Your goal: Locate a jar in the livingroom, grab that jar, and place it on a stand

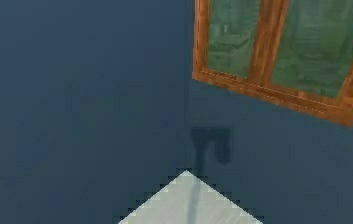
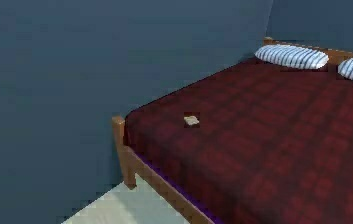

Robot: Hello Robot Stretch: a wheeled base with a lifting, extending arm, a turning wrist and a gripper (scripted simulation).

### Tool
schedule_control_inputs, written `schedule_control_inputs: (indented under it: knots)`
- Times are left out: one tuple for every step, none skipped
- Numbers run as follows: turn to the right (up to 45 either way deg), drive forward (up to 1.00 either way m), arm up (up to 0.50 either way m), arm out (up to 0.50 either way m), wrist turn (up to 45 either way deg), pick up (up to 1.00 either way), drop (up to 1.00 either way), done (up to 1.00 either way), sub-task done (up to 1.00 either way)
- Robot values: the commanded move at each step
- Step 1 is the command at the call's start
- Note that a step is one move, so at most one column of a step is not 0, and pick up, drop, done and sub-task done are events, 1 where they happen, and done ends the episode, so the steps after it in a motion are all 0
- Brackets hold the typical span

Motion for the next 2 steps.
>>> schedule_control_inputs:
  knots:
    - [-45.0, 0.0, 0.0, 0.0, 0.0, 0.0, 0.0, 0.0, 0.0]
    - [-45.0, 0.0, 0.0, 0.0, 0.0, 0.0, 0.0, 0.0, 0.0]
